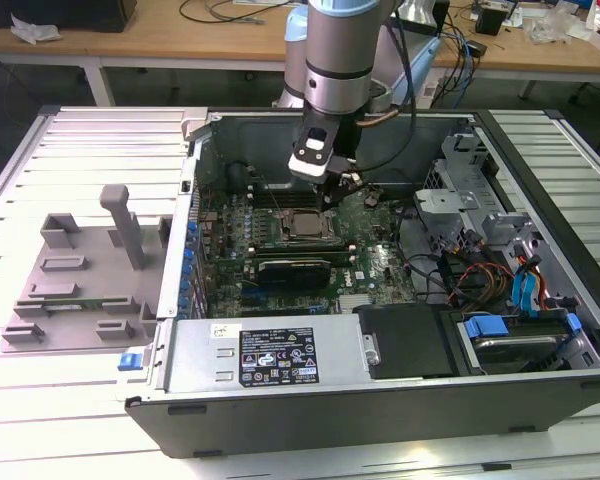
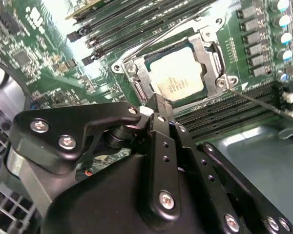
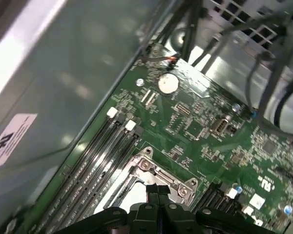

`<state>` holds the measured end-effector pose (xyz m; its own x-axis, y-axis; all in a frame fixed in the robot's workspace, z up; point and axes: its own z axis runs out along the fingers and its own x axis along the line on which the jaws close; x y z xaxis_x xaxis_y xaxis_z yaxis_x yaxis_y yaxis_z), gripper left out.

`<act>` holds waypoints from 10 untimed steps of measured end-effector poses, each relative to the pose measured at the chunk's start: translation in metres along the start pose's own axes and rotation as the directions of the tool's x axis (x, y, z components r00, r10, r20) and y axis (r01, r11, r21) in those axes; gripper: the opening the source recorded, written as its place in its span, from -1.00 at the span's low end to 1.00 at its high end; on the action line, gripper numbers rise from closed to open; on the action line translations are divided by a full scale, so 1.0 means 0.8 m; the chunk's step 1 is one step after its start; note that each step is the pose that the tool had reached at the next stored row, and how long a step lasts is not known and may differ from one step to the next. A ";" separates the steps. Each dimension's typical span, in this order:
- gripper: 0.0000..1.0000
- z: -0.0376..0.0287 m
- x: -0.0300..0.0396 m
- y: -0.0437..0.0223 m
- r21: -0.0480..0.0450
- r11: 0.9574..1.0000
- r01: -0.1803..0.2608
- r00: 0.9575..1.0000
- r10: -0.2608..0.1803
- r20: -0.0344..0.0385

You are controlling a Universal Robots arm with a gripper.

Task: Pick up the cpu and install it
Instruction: 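Close the cpu cover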

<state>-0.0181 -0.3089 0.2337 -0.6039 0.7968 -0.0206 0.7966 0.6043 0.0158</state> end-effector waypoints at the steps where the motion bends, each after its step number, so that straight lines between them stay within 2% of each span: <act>1: -0.79 0.0007 0.0000 0.0001 0.000 0.999 0.052 0.999 -0.052 0.001; 2: -0.79 0.0011 0.0000 0.0001 0.001 0.996 0.091 0.996 -0.091 0.002; 3: -0.79 0.0016 0.0000 0.0000 0.001 0.990 0.144 0.990 -0.144 0.003; 4: -0.79 0.0019 0.0000 0.0000 0.002 0.984 0.178 0.984 -0.178 0.004; 5: -0.79 0.0022 0.0000 0.0000 0.003 0.976 0.219 0.976 -0.219 0.005; 7: -0.79 0.0026 0.0000 0.0000 0.004 0.967 0.256 0.967 -0.256 0.006; 8: -0.79 0.0029 0.0000 0.0000 0.005 0.959 0.285 0.959 -0.285 0.007; 10: -0.79 0.0034 0.0001 0.0000 0.006 0.940 0.342 0.940 -0.342 0.009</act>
<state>-0.0180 -0.3089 0.2310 -0.8396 0.5422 -0.0334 0.5425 0.8401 0.0013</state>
